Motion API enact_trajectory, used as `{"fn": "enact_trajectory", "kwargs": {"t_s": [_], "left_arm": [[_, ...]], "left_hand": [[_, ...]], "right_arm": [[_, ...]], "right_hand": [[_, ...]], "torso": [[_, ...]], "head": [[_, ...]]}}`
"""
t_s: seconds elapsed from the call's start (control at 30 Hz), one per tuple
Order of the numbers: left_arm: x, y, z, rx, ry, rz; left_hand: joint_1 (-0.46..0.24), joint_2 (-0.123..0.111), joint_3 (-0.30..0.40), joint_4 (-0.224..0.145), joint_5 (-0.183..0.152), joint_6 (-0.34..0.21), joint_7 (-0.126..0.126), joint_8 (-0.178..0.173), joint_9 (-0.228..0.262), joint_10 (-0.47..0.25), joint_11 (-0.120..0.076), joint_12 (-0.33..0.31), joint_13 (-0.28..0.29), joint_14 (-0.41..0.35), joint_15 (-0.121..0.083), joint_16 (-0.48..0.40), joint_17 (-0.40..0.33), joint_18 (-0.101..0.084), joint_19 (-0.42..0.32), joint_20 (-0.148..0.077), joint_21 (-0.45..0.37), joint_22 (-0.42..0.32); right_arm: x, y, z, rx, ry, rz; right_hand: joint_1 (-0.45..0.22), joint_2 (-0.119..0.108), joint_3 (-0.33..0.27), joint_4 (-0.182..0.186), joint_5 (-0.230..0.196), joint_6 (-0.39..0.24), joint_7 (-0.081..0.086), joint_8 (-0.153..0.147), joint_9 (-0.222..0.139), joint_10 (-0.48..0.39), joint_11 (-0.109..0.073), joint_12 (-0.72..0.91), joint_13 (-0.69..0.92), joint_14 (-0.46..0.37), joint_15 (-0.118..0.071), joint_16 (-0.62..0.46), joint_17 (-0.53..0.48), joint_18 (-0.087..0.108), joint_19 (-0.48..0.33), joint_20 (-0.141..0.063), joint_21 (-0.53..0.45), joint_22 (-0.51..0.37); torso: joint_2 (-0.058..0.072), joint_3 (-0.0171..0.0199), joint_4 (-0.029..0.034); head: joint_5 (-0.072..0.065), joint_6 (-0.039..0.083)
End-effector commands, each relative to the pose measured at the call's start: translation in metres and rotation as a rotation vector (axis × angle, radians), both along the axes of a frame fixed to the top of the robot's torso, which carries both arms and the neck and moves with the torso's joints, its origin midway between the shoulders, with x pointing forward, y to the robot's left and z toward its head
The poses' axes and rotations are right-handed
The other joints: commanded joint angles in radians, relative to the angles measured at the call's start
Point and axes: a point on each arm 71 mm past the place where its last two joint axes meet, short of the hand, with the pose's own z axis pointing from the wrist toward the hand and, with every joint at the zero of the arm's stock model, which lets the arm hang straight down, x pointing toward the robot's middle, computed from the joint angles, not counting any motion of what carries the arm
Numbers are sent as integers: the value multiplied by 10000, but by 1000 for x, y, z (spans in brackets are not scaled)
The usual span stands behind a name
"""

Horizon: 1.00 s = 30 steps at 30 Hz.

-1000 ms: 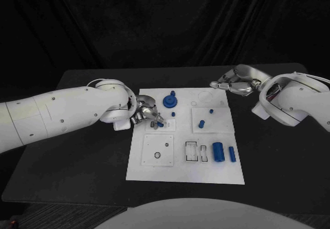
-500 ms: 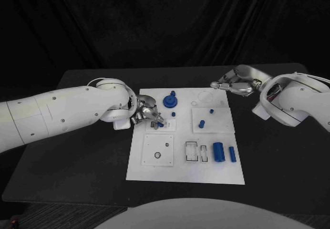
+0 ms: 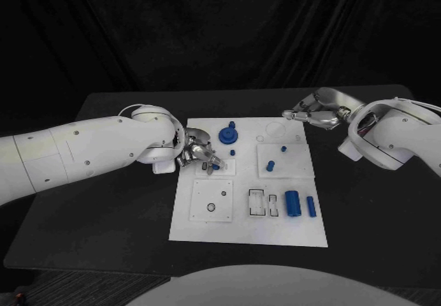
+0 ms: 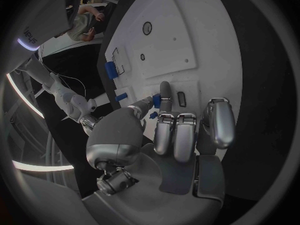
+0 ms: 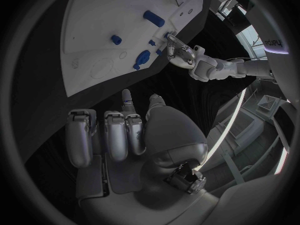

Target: Assemble the parts on the task board

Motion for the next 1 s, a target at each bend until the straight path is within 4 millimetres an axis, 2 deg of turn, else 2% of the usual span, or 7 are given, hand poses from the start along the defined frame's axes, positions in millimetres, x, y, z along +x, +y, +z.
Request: {"fn": "enact_trajectory", "kwargs": {"t_s": [0.03, 0.17, 0.37, 0.47, 0.63, 0.77, 1.0], "left_arm": [[-3, 0, -6, 233, 153, -261], [-3, 0, -6, 244, 155, -253], [-2, -1, -7, 264, 169, -262], [-2, -1, -7, 271, 171, -267], [-1, -1, -7, 255, 128, -222], [0, -1, -6, 227, 78, -169], [0, 1, -6, 158, -23, -54]], "left_hand": [[-49, 15, -61, 17, -48, 4, 7, -3, 43, 1048, 51, 28, 2616, 1056, 67, 26, 2634, 47, -81, -3, -60, 1521], [-53, 43, -251, 125, -60, 3, -9, 100, 208, 1048, 37, 28, 2616, 1056, 59, 26, 2634, 42, -43, -8, -50, 1544], [-122, 86, -570, 329, -304, 1, -43, 256, 457, 1048, 11, 28, 2616, 1056, 33, 26, 2634, 35, 11, -26, -49, 1572], [-217, 70, -888, 503, -586, 53, -100, 507, 770, 1048, -35, 28, 2616, 1056, -8, 26, 2634, 29, 55, -54, -54, 1597], [-487, 82, -1517, 900, -1011, -43, -186, 1168, 1722, 1048, -110, 28, 2616, 1056, -74, 26, 2634, 22, 122, -129, -84, 1649], [-814, -7, -1922, 1226, -1085, -94, -207, 1438, 2125, 1048, -133, 28, 2616, 1056, -96, 26, 2634, 20, 145, -153, -99, 1669], [-873, -67, -2150, 1343, -1095, -190, -209, 1541, 2340, 1048, -138, 28, 2616, 1056, -108, 26, 2634, 19, 155, -165, -115, 1681]], "right_arm": [[0, -2, -2, -100, 171, -174], [0, -2, -3, -109, 185, -182], [0, -2, -3, -121, 212, -182], [0, -2, -4, -127, 225, -184], [0, -2, -4, -130, 233, -181], [0, -3, -4, -134, 244, -184], [0, -3, -5, -144, 275, -183]], "right_hand": [[94, -8, 29, -14, 43, 16, -21, -22, 15, 1059, 21, -16, 2609, 1051, 32, 26, 2635, -53, 832, 20, -66, 2496], [94, -8, 29, -14, 43, 16, -21, -22, 15, 1059, 21, -16, 2609, 1051, 32, 26, 2635, -53, 832, 20, -66, 2496], [122, -14, 34, -21, 58, 21, -20, -22, 18, 1059, 21, -16, 2609, 1051, 32, 26, 2635, -49, 823, 19, -81, 2490], [122, -14, 34, -21, 58, 21, -20, -22, 18, 1059, 21, -16, 2609, 1051, 32, 26, 2635, -49, 823, 19, -81, 2490], [128, -19, 32, -20, 60, 24, -20, -21, 20, 1059, 23, -16, 2609, 1051, 32, 26, 2635, -49, 823, 20, -80, 2490], [128, -20, 31, -18, 60, 24, -19, -21, 20, 1059, 23, -16, 2609, 1051, 32, 26, 2635, -46, 817, 20, -90, 2486], [128, -20, 31, -18, 60, 24, -19, -21, 20, 1059, 23, -16, 2609, 1051, 32, 26, 2635, -46, 817, 20, -90, 2486]], "torso": [[-5, -4, 1], [0, 1, -4], [-1, 3, 3], [-2, 4, 4], [3, 2, 1], [-1, 5, -4], [3, 6, 1]], "head": [[10, 2], [28, 2], [20, 2], [22, 2], [23, 2], [25, 2], [8, 2]]}}
